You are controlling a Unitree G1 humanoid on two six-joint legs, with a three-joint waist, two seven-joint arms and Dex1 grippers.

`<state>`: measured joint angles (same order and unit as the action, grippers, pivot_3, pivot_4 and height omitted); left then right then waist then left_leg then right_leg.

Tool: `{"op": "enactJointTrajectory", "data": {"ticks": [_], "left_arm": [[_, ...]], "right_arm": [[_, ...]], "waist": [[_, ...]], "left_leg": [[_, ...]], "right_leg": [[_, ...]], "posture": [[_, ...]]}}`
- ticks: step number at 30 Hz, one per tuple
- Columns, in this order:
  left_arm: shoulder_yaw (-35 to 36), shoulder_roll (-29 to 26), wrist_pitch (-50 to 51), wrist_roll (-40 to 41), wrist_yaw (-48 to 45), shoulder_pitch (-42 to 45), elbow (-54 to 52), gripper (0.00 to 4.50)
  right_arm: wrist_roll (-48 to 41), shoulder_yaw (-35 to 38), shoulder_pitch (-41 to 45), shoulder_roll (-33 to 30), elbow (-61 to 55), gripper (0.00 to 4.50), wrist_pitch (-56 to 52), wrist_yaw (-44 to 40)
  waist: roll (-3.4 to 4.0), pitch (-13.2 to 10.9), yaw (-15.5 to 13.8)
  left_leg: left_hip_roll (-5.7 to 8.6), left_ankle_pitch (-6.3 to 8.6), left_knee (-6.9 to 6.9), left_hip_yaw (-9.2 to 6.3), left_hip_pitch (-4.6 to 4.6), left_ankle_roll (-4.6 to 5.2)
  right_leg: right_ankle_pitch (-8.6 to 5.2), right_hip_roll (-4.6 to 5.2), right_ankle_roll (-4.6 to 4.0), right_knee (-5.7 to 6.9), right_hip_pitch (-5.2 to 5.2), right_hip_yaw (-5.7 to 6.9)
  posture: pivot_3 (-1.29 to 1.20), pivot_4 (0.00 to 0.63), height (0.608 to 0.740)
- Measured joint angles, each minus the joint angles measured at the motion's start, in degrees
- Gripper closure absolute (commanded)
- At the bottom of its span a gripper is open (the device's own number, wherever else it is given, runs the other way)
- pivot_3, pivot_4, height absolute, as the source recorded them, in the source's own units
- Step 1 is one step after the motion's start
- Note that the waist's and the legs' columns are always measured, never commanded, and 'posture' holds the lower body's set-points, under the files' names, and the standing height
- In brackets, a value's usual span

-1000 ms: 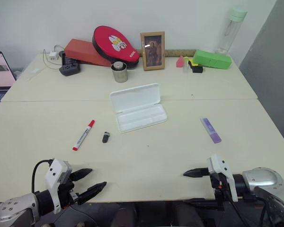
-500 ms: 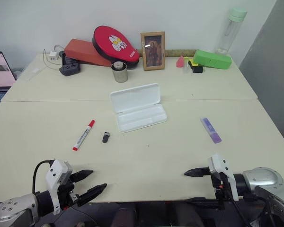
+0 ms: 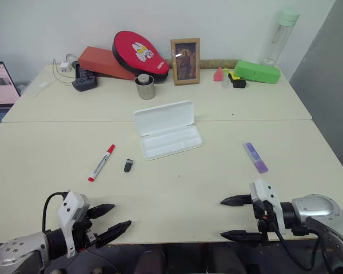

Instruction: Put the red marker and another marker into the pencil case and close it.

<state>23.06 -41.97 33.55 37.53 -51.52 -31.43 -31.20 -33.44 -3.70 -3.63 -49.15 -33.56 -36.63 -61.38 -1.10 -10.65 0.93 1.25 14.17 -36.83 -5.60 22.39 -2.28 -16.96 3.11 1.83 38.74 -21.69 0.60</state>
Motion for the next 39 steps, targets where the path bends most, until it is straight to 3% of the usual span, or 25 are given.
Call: {"op": "enactJointTrajectory", "data": {"ticks": [7,11,14,18,28,39], "left_arm": [[-1.36,0.03,1.51,0.96,2.25,6.71,-0.2,0.05],[-6.53,0.52,3.12,1.33,6.11,23.57,0.4,0.05],[-15.29,3.15,3.88,-1.48,7.55,39.98,5.95,0.05],[-22.45,6.39,3.25,-5.02,7.0,49.64,14.3,0.05],[-35.27,11.92,-5.02,-16.63,2.02,59.72,31.92,0.05],[-38.46,15.85,-14.8,-25.54,-0.47,66.05,45.69,0.05]], "right_arm": [[-0.01,-0.09,2.04,0.96,0.52,0.0,-0.19,0.87],[-1.32,1.69,7.81,4.01,0.71,0.0,-0.2,4.65],[-1.23,3.15,15.69,5.43,2.6,0.0,-0.81,8.41],[-1.07,4.2,18.57,5.55,2.93,0.0,-1.47,11.32],[-1.24,6.34,19.83,5.7,3.26,0.0,-2.58,15.65],[-2.02,9.05,18.45,5.7,2.11,0.0,-3.19,17.97]], "waist": [[0.0,0.0,-0.48],[-0.02,-0.01,-0.85],[-0.05,-0.02,-0.87],[-0.09,0.0,-0.53],[-0.1,0.0,-0.71],[-0.1,0.0,-0.5]], "left_leg": [[0.0,0.0,-0.01,-0.02,0.0,0.0],[0.07,-0.01,-0.04,0.01,-0.01,-0.01],[0.15,-0.02,-0.07,0.09,0.11,-0.02],[0.12,0.0,-0.06,0.23,0.24,0.0],[0.15,0.0,-0.16,0.35,0.42,0.06],[0.15,-0.01,-0.19,0.51,0.44,0.07]], "right_leg": [[0.01,-0.01,0.01,0.01,0.0,0.03],[0.09,-0.11,0.04,0.0,0.05,0.05],[0.29,-0.18,-0.04,0.02,-0.05,0.11],[0.25,-0.18,0.0,-0.04,-0.21,0.03],[0.3,-0.13,0.0,0.21,-0.46,0.0],[0.31,-0.12,0.0,0.23,-0.48,-0.02]], "posture": [[0.0,0.15,0.74],[0.0,0.15,0.74],[0.0,0.15,0.74],[0.0,0.15,0.74],[0.0,0.15,0.74],[0.0,0.15,0.74]]}}
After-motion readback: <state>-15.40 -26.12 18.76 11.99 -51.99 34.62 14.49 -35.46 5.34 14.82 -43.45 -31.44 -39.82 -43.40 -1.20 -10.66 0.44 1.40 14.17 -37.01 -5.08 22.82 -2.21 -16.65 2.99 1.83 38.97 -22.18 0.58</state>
